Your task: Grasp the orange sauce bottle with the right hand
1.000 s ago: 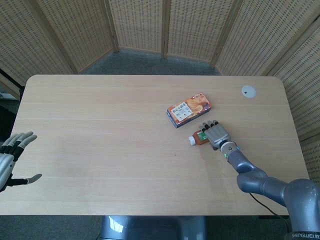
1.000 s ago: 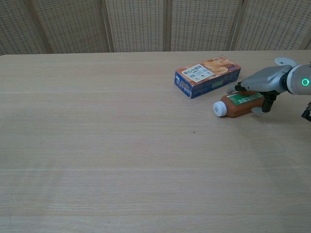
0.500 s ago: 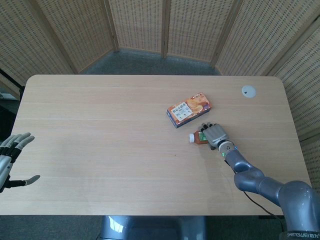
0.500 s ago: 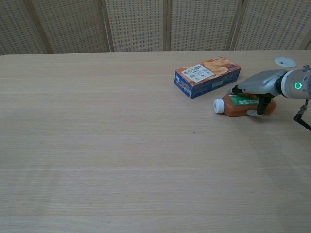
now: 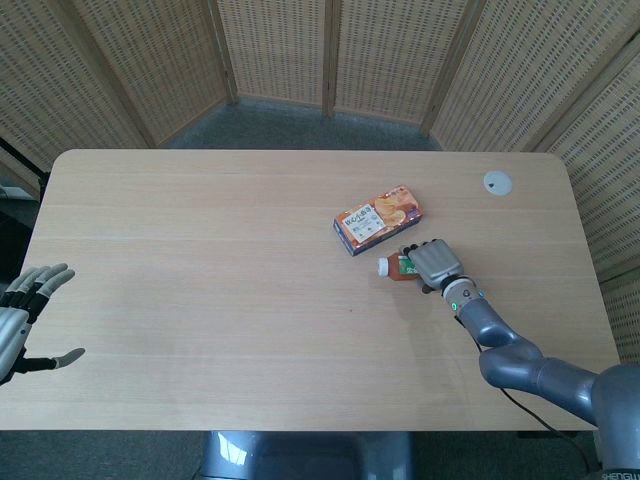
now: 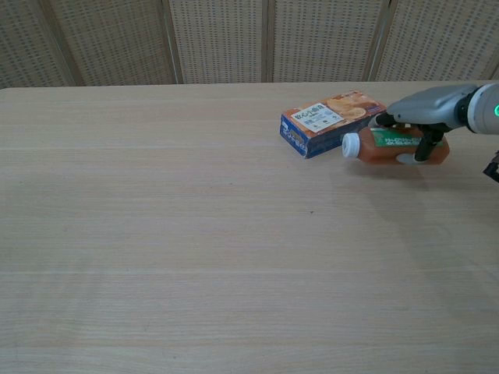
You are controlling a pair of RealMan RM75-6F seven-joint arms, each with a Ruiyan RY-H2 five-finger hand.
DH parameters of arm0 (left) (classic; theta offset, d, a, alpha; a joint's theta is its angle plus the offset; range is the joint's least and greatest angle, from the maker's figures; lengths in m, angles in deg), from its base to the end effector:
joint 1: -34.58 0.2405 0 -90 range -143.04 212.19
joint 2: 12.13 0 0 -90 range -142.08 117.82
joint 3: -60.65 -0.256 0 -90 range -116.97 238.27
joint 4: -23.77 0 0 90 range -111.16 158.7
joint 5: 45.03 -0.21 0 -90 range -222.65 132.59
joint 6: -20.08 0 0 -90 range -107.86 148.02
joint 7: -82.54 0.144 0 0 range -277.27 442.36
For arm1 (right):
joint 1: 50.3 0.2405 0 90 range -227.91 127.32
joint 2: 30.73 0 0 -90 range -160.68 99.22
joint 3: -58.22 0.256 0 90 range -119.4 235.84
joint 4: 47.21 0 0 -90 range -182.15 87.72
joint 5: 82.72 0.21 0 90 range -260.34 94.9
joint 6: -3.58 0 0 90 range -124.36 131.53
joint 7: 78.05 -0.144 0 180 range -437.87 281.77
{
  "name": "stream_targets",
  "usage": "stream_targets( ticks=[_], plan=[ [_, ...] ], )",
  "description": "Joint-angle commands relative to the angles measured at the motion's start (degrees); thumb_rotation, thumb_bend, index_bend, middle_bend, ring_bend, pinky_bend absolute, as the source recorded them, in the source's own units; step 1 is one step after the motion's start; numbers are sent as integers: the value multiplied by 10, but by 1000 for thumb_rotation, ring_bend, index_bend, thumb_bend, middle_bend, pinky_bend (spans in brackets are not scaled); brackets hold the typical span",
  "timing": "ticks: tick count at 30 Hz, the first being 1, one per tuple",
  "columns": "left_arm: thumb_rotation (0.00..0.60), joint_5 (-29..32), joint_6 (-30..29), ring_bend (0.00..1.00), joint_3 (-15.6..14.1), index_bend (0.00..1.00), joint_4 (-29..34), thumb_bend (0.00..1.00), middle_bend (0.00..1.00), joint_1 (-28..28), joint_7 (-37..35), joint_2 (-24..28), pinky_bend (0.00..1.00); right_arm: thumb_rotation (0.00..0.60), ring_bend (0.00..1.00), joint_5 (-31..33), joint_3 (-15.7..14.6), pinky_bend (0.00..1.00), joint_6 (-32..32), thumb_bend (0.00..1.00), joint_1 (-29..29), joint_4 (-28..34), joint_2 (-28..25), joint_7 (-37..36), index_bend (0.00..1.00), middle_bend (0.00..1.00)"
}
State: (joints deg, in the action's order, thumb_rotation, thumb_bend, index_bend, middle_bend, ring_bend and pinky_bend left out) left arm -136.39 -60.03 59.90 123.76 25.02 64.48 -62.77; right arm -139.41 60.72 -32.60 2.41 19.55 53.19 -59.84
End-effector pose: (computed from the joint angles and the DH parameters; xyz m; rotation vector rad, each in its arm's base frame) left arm -0.2839 0.1886 0.1952 -1.5021 -1.1087 -1.0469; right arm -0.2092 -0.4122 0.0094 1.9952 -0.8193 0.4639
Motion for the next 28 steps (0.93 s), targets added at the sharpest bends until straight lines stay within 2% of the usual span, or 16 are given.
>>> stream_targets(
  ticks=[1,9,15,21,28],
  plan=[
    [600,2,1,0,-1,95,-2,0,0,0,-1,-2,0,600,455,9,30,692,-50,563,-10,70,-52,1,441,453],
    [600,2,2,0,-4,96,-8,0,0,3,-5,-7,0,600,469,17,91,692,-150,564,-38,213,-164,-12,444,459],
    [600,5,0,0,-7,95,-17,0,0,7,-12,-11,0,600,470,13,128,692,-207,562,-62,290,-225,-32,448,460],
    [600,3,-7,0,-7,96,-24,0,0,11,-21,-12,0,600,471,13,137,692,-227,564,-77,321,-256,-29,461,459],
    [600,1,-6,0,-7,96,-27,0,0,10,-24,-15,0,600,471,17,140,693,-229,562,-82,330,-266,-26,461,458]
  ],
)
